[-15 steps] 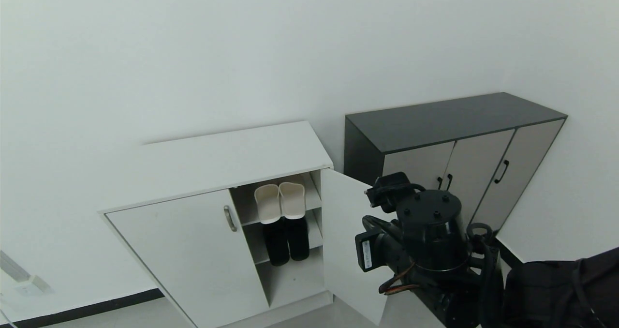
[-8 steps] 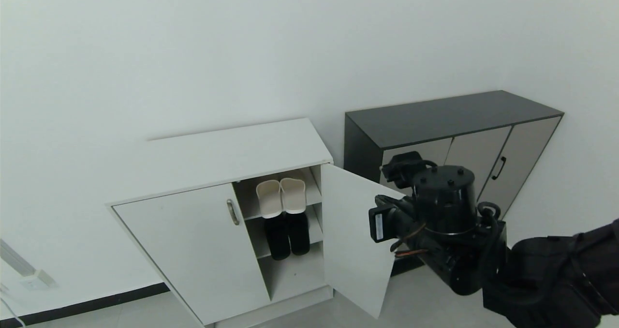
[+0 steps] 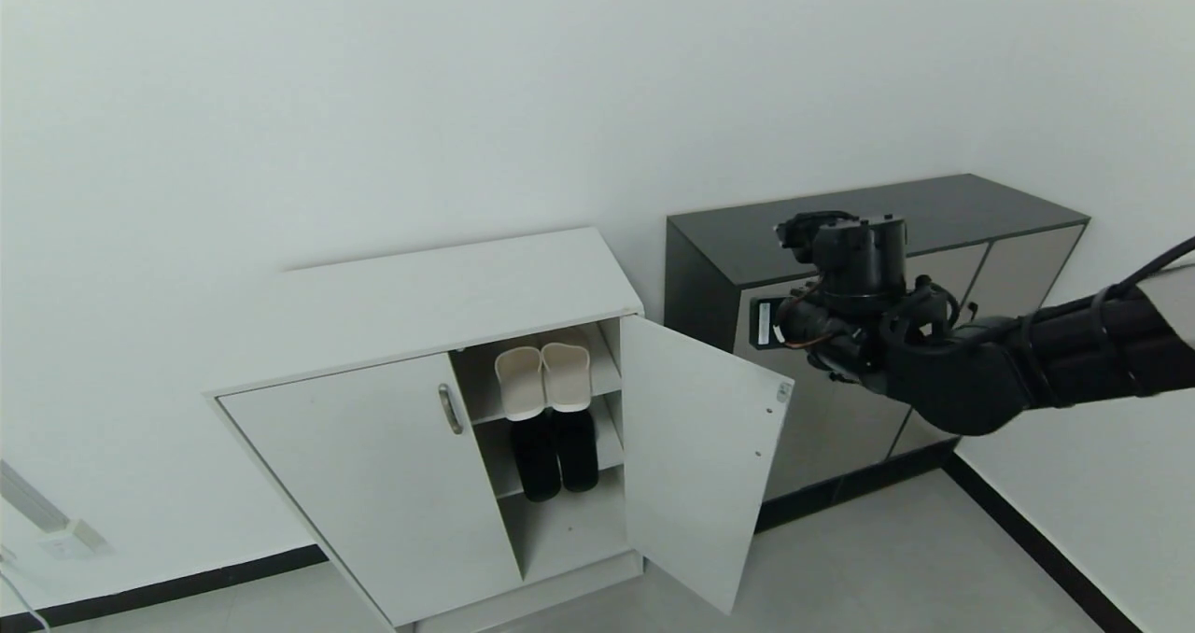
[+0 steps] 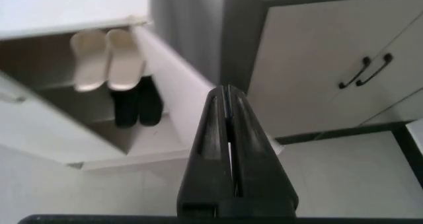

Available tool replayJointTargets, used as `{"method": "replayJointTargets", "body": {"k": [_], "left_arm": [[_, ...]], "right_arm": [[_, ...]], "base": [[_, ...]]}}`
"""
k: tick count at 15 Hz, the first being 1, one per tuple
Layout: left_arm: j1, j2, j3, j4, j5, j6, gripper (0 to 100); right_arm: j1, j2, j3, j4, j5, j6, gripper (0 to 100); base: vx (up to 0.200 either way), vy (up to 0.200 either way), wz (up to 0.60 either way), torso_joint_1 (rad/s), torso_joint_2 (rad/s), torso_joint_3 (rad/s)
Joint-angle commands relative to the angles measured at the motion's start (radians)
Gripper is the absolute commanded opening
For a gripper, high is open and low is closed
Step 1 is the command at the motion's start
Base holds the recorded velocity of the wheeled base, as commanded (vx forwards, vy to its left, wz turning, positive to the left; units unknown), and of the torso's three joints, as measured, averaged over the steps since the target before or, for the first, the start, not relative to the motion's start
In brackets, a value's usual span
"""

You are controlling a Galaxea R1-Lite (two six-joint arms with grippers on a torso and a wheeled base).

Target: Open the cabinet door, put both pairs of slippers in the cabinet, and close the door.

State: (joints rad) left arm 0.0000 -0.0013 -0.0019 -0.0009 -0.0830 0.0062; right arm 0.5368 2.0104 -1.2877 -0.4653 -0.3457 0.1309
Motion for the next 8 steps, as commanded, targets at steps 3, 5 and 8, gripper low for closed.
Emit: {"method": "replayJointTargets", "body": {"k": [3,5,8], "left_arm": [[0.0,0.001,-0.001,0.001,0.002,0.0,0],[0.0,0.001,0.0,-0.001,0.0,0.0,0],[0.0,0.001,0.0,-0.001,0.0,0.0,0]], "right_arm": [[-0.072,0.186,-0.183,0.051,0.028,0.001,0],[-0.095,0.241,-0.226,0.053,0.042,0.009,0],[-0.112,0.278,-0.251,0.062,0.083,0.032,0]], "base": [[0.0,0.0,0.0,0.0,0.0,0.0],[0.0,0.0,0.0,0.0,0.0,0.0],[0.0,0.0,0.0,0.0,0.0,0.0]]}}
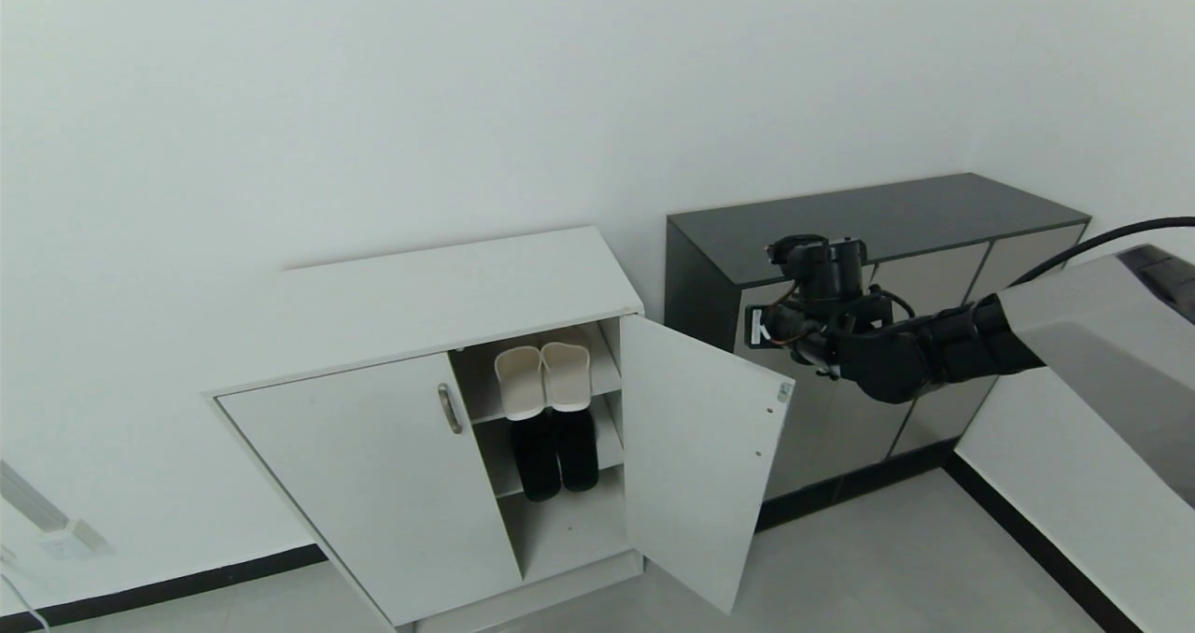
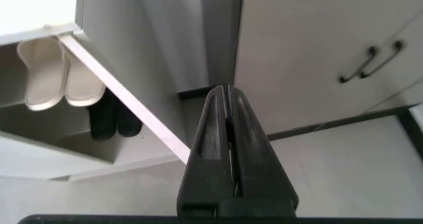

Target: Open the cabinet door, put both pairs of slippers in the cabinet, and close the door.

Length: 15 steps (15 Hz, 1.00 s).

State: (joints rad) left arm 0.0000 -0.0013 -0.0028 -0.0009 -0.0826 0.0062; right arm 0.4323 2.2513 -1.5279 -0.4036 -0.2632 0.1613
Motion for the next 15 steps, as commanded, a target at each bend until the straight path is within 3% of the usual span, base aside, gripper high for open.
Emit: {"method": "replayJointTargets", "body": {"k": [1,15], "left_arm": [[0.0,0.001,0.0,-0.001,0.0,0.0,0],[0.0,0.001,0.0,-0.001,0.0,0.0,0]], "right_arm": [[-0.012,0.053,-0.023,0.006,0.001,0.003,0],[0.005,0.1,-0.008,0.008,0.001,0.003,0]], "base": [[0.0,0.0,0.0,0.0,0.0,0.0],[0.0,0.0,0.0,0.0,0.0,0.0]]}}
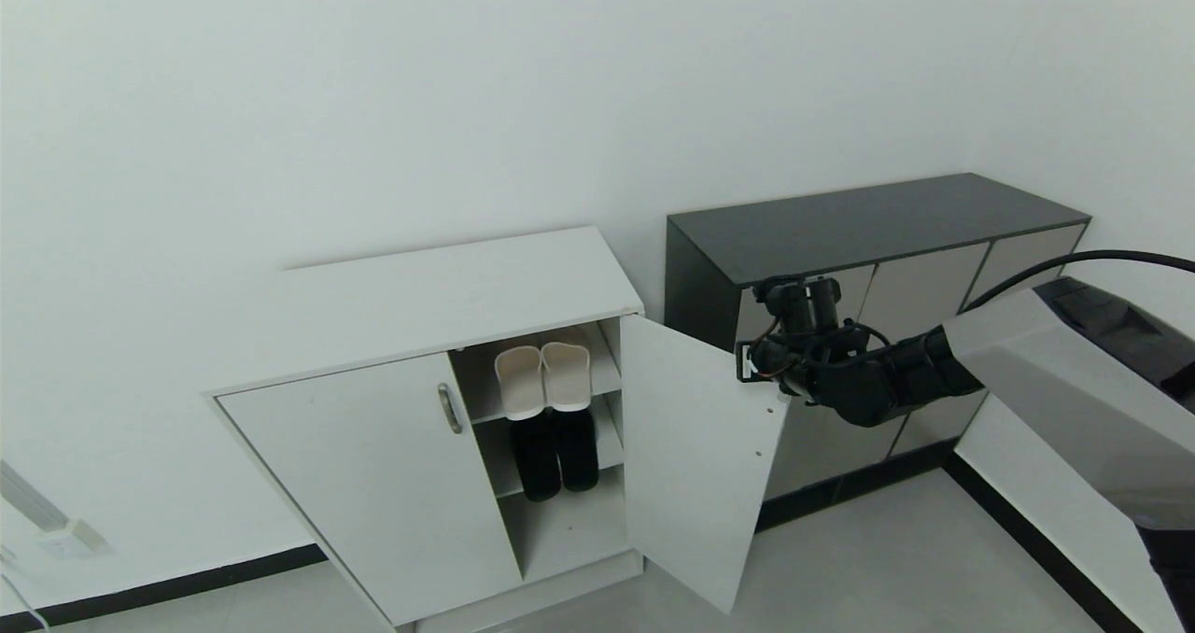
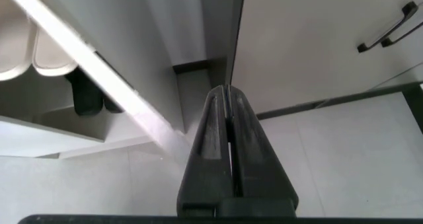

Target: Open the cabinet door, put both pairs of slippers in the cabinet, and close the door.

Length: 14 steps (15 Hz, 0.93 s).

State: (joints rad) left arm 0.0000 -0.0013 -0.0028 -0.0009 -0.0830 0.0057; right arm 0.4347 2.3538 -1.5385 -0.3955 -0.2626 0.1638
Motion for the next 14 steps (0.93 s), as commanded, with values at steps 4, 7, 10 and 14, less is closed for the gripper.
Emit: {"method": "replayJointTargets", "body": {"k": [4,7,10,14], "left_arm": [[0.0,0.001,0.001,0.001,0.0,0.0,0],[0.0,0.001,0.0,0.001,0.0,0.0,0],[0.0,0.001,0.0,-0.001,0.0,0.0,0],[0.0,0.001,0.0,-0.001,0.0,0.0,0]], "right_arm": [[0.042,-0.041,0.067,-0.003,-0.001,-0.001,0],[0.098,-0.084,0.13,-0.008,-0.001,-0.001,0],[0.177,-0.139,0.198,-0.009,0.0,0.002,0],[0.297,-0.205,0.293,-0.039,-0.001,0.003,0]], "base": [[0.0,0.0,0.0,0.0,0.0,0.0],[0.0,0.0,0.0,0.0,0.0,0.0],[0.0,0.0,0.0,0.0,0.0,0.0],[0.0,0.0,0.0,0.0,0.0,0.0]]}}
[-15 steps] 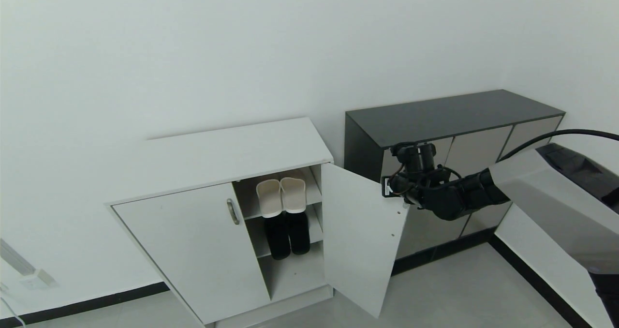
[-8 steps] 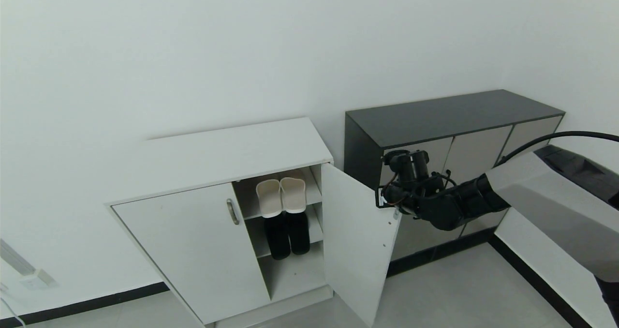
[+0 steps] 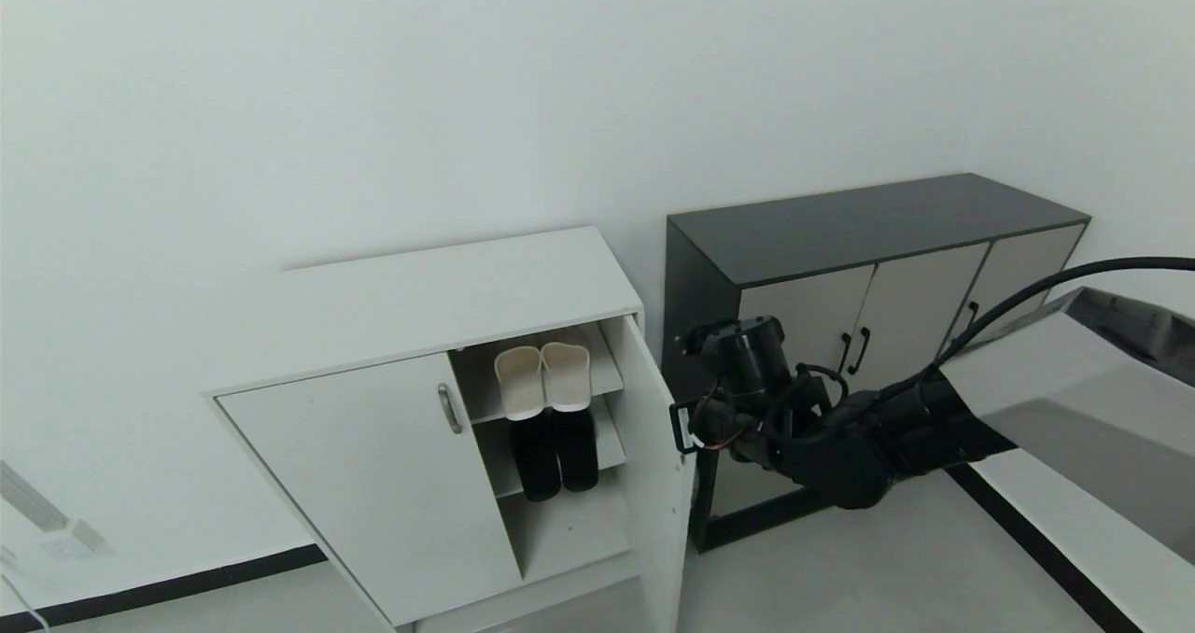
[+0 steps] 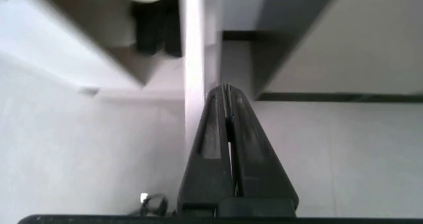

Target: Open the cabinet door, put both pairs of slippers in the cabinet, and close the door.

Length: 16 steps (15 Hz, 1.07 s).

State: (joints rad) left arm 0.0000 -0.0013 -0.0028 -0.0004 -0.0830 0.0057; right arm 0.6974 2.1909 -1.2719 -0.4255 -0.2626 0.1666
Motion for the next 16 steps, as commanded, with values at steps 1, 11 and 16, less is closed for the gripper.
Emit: {"method": "replayJointTargets", "body": {"k": [1,11,16], "left_arm": [[0.0,0.001,0.0,0.0,0.0,0.0,0],[0.0,0.001,0.0,-0.001,0.0,0.0,0],[0.0,0.001,0.0,-0.001,0.0,0.0,0]], "right_arm": [[0.053,-0.054,0.037,-0.024,-0.001,-0.002,0],[0.079,-0.134,0.123,-0.091,-0.003,-0.035,0],[0.083,-0.134,0.128,-0.091,0.002,-0.033,0]], "base": [[0.0,0.0,0.0,0.0,0.0,0.0],[0.0,0.0,0.0,0.0,0.0,0.0],[0.0,0.0,0.48,-0.003,0.0,0.005]]}}
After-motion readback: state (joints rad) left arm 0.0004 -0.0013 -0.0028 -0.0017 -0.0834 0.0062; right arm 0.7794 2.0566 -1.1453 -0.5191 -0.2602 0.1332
